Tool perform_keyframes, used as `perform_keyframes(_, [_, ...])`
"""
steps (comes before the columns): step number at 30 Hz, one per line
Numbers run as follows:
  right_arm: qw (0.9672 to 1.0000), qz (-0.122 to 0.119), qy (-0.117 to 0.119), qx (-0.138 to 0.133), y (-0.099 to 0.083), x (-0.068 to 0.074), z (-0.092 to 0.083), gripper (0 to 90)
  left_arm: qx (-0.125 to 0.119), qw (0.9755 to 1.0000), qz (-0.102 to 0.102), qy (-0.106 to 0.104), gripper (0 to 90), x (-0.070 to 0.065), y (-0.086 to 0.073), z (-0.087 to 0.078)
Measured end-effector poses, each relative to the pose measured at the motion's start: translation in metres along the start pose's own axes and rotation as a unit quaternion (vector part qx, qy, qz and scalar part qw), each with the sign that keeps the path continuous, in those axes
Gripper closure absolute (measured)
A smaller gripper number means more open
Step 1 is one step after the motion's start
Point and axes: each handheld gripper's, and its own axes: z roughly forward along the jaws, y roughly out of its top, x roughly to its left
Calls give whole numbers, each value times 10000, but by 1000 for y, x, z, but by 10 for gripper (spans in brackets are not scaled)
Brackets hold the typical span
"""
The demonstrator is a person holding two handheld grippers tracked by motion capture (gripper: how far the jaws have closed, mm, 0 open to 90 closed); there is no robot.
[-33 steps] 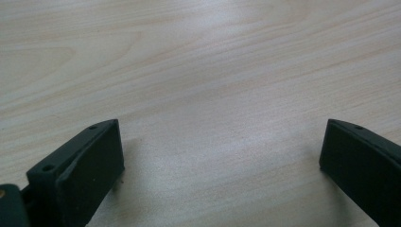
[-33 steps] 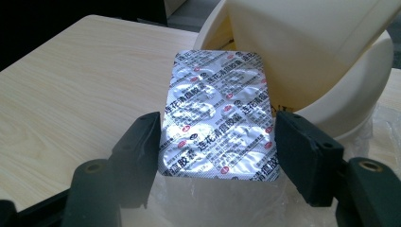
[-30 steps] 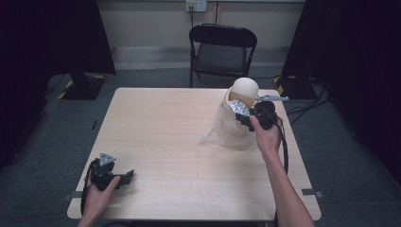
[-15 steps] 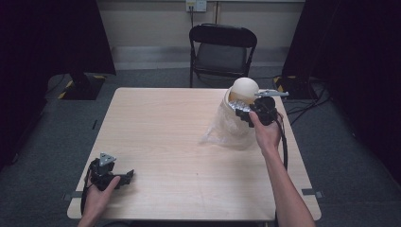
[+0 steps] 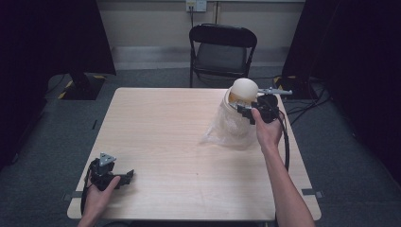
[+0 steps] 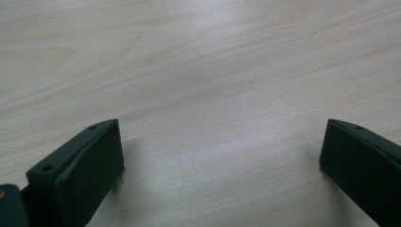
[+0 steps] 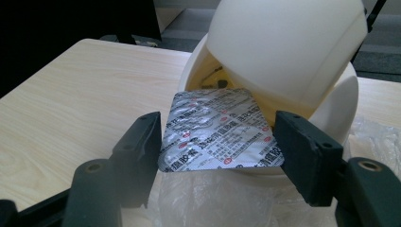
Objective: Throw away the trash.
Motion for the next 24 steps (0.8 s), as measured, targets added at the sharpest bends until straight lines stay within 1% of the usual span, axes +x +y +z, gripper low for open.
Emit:
perform_keyframes(1, [10000,66,-14,-32,1,-1,1,342,0,10000,3,7,0,0,0,0])
perform_keyframes(2, [10000,66,-14,-32,1,-1,1,342,0,10000,3,7,0,0,0,0])
perform_keyframes(3, [9998,155,-38,-104,3,0,2,341,1,10000,6,10,0,0,0,0])
perform_keyframes(4, [9998,155,-38,-104,3,0,2,341,1,10000,6,10,0,0,0,0])
perform_keyframes(5, [9996,208,-103,-146,5,2,3,340,-3,10000,-3,5,0,0,0,0])
perform_keyframes(10, [9994,256,-139,-160,7,2,7,337,2,10000,3,5,0,0,0,0])
perform_keyframes(11, [9992,333,-173,-150,6,1,9,336,-4,10000,-4,5,0,0,0,0])
perform_keyframes(13, [9991,344,-211,-151,5,1,8,340,-4,10000,1,10,0,0,0,0])
perform_keyframes(14, [9989,331,-290,-142,5,1,8,341,2,10000,8,10,0,0,0,0])
perform_keyframes(16, [9990,329,-289,-95,4,1,6,340,-3,10000,-2,5,0,0,0,0])
perform_keyframes(18, [9989,297,-368,-46,3,3,5,341,-2,10000,3,9,0,0,0,0])
perform_keyframes(19, [9989,269,-374,-17,3,3,6,340,0,10000,6,9,0,0,0,0])
perform_keyframes(22, [9989,316,-332,48,2,3,13,340,2,10000,9,9,0,0,0,0])
perform_keyframes(24, [9990,302,-336,30,3,4,15,341,3,10000,9,9,0,0,0,0])
